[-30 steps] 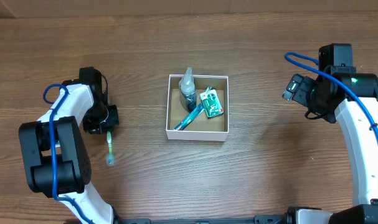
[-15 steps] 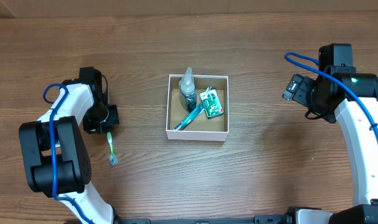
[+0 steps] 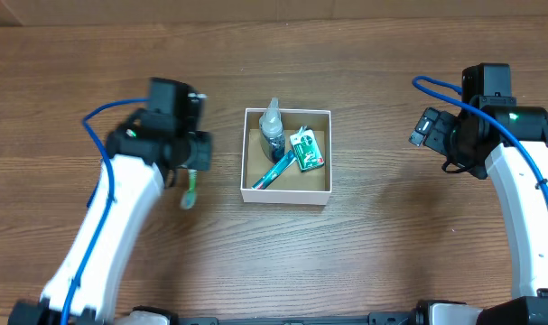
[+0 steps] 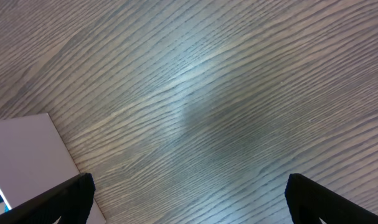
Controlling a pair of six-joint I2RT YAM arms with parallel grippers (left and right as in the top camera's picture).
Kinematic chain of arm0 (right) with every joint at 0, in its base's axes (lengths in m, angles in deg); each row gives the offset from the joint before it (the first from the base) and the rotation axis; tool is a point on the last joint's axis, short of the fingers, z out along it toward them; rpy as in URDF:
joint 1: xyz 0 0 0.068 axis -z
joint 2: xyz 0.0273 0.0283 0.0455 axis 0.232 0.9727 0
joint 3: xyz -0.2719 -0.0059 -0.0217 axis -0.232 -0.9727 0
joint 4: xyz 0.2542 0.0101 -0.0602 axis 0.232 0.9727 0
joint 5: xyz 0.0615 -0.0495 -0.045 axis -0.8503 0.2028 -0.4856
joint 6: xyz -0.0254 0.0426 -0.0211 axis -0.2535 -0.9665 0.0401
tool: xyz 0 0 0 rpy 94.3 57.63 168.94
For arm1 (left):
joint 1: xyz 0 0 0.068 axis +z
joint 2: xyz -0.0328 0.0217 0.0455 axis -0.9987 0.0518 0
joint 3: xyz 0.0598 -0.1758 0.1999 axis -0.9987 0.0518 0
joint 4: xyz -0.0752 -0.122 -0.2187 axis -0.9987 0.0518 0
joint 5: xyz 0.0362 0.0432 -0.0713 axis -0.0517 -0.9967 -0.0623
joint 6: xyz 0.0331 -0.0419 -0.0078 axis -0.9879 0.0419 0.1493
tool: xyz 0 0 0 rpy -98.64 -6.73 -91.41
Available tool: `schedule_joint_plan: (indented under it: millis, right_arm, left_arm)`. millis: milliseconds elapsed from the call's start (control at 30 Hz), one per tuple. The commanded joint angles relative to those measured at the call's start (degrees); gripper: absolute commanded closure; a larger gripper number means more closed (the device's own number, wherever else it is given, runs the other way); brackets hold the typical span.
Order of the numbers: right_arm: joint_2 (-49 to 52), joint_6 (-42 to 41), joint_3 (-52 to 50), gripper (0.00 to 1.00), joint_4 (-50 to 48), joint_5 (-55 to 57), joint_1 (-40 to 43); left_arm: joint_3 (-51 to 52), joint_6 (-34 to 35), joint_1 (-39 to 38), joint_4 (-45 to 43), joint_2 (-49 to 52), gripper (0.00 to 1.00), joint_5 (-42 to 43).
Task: Pack container
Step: 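Place the toothbrush into the box and release it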
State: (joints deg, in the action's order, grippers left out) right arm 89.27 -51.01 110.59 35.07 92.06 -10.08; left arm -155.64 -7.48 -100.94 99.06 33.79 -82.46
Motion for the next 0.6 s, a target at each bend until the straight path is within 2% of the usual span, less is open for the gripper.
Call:
schedule_joint_plan:
  millis: [0, 100, 233, 467, 567]
  right_arm:
    - [0.1, 0.3, -0.3, 0.0, -0.2, 0.1, 0.0]
    - [0.1, 0.3, -0.3, 0.0, -0.2, 0.4, 0.0]
    - [0.1, -0.5, -0.3, 0.0, -0.2, 1.6, 1.6]
    - [0.1, -1.6, -0.3, 0.0, 0.7, -2.2, 8.3]
    - [0.1, -1.6, -0.3, 0.0, 0.8, -2.6, 9.4]
  left_arm:
    - [-0.6, -8.3, -12.1, -3.3, -3.1, 0.96, -1.0]
    - [-0.6, -9.8, -18.8, -6.1, -2.2, 0.96, -2.5]
    - [-0.6, -10.3, -23.6, -7.8, 0.8, 0.96, -2.5]
    - [-0.6, -12.2, -25.4, -8.7, 3.5, 0.96, -3.6]
    - [-1.5, -16.9, -25.6, -8.8, 3.5, 0.96, -4.0]
